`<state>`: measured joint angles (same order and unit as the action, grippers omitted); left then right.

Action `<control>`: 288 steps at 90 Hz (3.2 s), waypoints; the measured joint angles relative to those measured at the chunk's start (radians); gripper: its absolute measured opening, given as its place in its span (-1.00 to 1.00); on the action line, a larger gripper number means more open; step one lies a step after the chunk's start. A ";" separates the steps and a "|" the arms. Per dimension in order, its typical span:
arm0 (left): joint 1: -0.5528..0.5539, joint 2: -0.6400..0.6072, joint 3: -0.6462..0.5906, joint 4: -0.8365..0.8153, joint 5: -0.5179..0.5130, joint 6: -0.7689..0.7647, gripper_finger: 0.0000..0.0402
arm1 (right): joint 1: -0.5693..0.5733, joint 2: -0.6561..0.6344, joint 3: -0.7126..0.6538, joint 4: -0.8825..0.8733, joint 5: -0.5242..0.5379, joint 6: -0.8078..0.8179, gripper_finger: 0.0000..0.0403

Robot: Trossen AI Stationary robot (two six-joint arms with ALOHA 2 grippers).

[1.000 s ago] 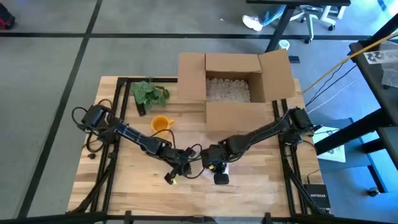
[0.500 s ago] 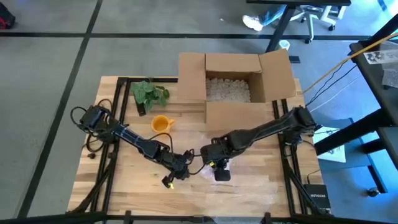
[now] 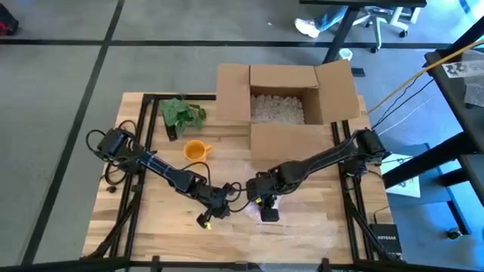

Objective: Wrap mug
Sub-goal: Wrap the orange mug with the bubble wrap, then put the wrapped orange mug into the cardboard box

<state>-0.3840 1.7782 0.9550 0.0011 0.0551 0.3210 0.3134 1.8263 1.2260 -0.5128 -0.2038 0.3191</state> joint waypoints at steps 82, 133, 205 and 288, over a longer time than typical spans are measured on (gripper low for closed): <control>-0.009 0.000 0.000 0.035 0.000 -0.021 -1.00 | 0.002 -0.008 0.225 -0.314 0.108 -0.014 -1.00; -0.009 0.000 0.000 0.027 0.002 -0.022 -1.00 | 0.142 -0.012 0.353 -0.427 0.146 0.096 -0.85; -0.022 0.000 0.000 0.032 0.001 -0.026 -1.00 | 0.162 0.054 0.342 -0.361 0.234 0.129 -0.33; -0.029 -0.001 0.000 0.040 0.001 -0.029 -1.00 | 0.159 0.113 0.186 -0.177 0.275 0.132 -0.55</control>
<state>-0.4126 1.7775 0.9550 0.0409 0.0563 0.2920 0.4726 1.9389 1.4117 -0.6899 0.0708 0.4508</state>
